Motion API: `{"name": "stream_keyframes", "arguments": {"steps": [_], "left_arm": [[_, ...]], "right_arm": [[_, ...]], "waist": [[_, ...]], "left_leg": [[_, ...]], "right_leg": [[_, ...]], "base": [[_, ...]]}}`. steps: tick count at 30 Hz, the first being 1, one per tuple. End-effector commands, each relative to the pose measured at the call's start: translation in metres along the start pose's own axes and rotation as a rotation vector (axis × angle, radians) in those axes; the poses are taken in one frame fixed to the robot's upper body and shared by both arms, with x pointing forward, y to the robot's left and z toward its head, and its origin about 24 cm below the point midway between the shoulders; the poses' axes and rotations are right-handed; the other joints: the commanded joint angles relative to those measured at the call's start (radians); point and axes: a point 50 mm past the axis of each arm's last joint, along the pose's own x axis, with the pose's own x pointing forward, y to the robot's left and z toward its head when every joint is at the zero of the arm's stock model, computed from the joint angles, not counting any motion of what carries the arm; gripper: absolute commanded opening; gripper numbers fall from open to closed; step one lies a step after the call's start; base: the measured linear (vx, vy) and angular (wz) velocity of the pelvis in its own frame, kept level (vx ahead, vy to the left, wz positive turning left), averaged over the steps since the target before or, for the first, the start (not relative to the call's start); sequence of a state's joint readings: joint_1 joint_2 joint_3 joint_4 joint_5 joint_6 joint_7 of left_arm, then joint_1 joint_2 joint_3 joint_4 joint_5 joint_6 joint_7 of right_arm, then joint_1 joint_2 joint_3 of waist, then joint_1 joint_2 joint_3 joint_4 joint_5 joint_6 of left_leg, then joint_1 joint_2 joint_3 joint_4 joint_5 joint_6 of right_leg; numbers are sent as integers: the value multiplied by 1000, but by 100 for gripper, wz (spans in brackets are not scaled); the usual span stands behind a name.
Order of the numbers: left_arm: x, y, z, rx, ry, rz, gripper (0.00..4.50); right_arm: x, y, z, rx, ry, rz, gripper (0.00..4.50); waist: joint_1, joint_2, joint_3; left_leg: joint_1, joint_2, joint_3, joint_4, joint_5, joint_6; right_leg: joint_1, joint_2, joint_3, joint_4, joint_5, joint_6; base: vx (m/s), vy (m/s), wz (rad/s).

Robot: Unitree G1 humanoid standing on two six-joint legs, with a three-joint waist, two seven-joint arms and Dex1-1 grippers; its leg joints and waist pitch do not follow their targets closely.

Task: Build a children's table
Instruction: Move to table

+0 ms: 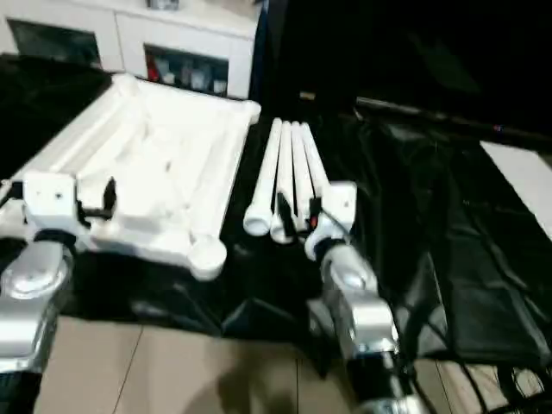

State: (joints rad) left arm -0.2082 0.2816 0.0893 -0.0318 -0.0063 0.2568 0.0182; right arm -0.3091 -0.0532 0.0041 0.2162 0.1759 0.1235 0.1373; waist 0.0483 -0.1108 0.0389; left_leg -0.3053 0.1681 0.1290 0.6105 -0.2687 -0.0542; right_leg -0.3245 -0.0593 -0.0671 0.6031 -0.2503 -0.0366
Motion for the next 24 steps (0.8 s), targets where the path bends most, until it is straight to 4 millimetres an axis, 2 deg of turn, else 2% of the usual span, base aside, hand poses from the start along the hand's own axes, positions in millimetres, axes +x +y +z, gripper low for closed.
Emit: {"name": "stream_keyframes", "arguments": {"steps": [1,2,3,4,5,6,7,8,9,10,11,12,13,14,15,16,17,18,19,20,21,22,23,24], "left_arm": [[2,-5,3,-15,-9,-20,450],[2,-5,3,-21,-6,-18,450],[3,-6,1,-33,0,-21,450],[4,-8,1,-38,2,-26,450],[4,-9,0,-37,1,-30,450],[4,-10,1,-42,-1,-36,450],[4,-11,1,-44,-2,-38,450],[5,-11,1,-45,-3,-39,450],[5,-13,2,-45,-6,-42,450],[6,-14,3,-45,-8,-45,450],[6,-14,3,-45,-9,-45,450],[6,-16,3,-47,-12,-50,450],[6,-16,3,-47,-12,-50,450],[7,-17,3,-49,-13,-53,450],[7,-17,3,-51,-13,-55,450],[8,-18,3,-51,-13,-56,450],[8,-18,3,-53,-13,-59,450],[9,-19,3,-53,-13,-63,450],[9,-19,3,-53,-13,-63,450],[9,-20,3,-56,-14,-67,450],[10,-21,3,-56,-14,-70,450],[10,-22,3,-55,-13,-70,450],[10,-22,3,-55,-12,-72,450],[10,-22,2,-55,-12,-73,450]], "right_arm": [[-1,-3,3,-20,-6,-18,446],[0,-3,3,-22,-7,-19,446],[0,-2,4,-30,-9,-19,446],[1,-2,6,-31,-13,-19,446],[1,-2,7,-31,-15,-19,446],[2,-2,8,-32,-19,-22,446],[2,-2,8,-33,-20,-22,446],[2,-3,8,-35,-20,-24,446],[2,-5,9,-41,-19,-29,446],[2,-5,9,-43,-19,-31,446],[2,-5,9,-44,-19,-32,446],[1,-6,8,-48,-19,-37,446],[1,-6,8,-48,-19,-37,446],[0,-7,8,-49,-18,-42,446],[-1,-7,8,-49,-18,-46,446],[-1,-7,8,-49,-18,-48,446],[-2,-8,8,-49,-17,-51,446],[-2,-9,8,-47,-16,-57,446],[-2,-9,8,-47,-16,-57,446],[-3,-9,8,-47,-15,-61,446],[-2,-10,8,-45,-13,-66,446],[-2,-10,8,-44,-12,-69,446],[-2,-11,8,-42,-11,-72,446],[-2,-11,8,-41,-10,-75,446]], "waist": [[14,28,-63],[12,30,-65],[7,35,-64],[-2,37,-65],[-7,37,-65],[-6,37,-65],[-3,32,-66],[9,25,-68],[20,26,-61],[23,26,-62],[24,26,-66],[21,33,-71],[17,33,-74],[2,43,-78],[-19,40,-76],[-31,39,-69],[-35,32,-68],[-3,2,-61],[32,2,-53],[46,11,-54],[60,24,-54],[44,63,-53],[10,86,-61],[-60,84,-98]], "left_leg": [[-27,7,18,-70,54,121],[-21,7,16,-74,74,122],[3,13,10,-84,102,135],[31,24,-3,-87,131,167],[42,27,-10,-87,149,190],[52,21,-10,-82,155,236],[48,13,-4,-77,157,250],[16,-10,9,-63,164,255],[7,-11,17,-64,128,232],[3,-13,17,-63,120,205],[5,-15,15,-62,133,197],[12,-16,6,-64,190,198],[27,-14,-1,-65,224,209],[80,8,-33,-71,314,262],[127,27,-65,-64,371,342],[167,56,-88,-61,348,403],[153,49,-83,-57,330,414],[30,-57,-4,-4,230,363],[-62,-63,4,56,80,285],[-89,-39,-11,87,53,221],[-114,-2,-27,80,64,112],[-84,28,-30,-19,182,55],[7,51,-60,-53,274,97],[211,145,-212,-42,564,381]], "right_leg": [[101,-58,54,-62,-70,-227],[99,-50,48,-57,-40,-223],[83,-37,33,-48,-1,-217],[65,-29,22,-34,33,-217],[58,-29,18,-28,39,-217],[57,-34,19,-30,36,-226],[67,-38,24,-34,35,-232],[104,-41,41,-45,30,-237],[117,-47,51,-61,-22,-248],[129,-39,54,-63,-35,-255],[132,-34,54,-59,-15,-254],[128,-18,44,-43,56,-238],[118,-10,37,-34,91,-225],[74,4,14,-2,129,-187],[25,-5,5,16,100,-140],[-29,-30,9,30,42,-117],[-19,-40,19,26,43,-112],[113,-45,89,-22,114,-134],[195,-116,172,-88,15,-233],[218,-146,199,-96,36,-285],[229,-127,190,-81,199,-330],[189,-26,90,-26,329,-234],[111,27,14,34,275,-153],[-106,20,-23,153,-100,24]], "base": [[76,-1,1],[80,-1,2],[93,-5,2],[93,-5,2],[128,-19,1],[118,-20,1],[118,-20,1],[0,0,0],[0,0,0],[0,0,0],[56,17,8],[71,2,7],[71,2,7],[124,-40,5],[160,-77,7],[160,-77,7],[123,-69,10],[108,-42,12],[108,-42,12],[97,27,24],[94,65,25],[94,65,25],[73,41,-2],[84,-47,-20]]}}
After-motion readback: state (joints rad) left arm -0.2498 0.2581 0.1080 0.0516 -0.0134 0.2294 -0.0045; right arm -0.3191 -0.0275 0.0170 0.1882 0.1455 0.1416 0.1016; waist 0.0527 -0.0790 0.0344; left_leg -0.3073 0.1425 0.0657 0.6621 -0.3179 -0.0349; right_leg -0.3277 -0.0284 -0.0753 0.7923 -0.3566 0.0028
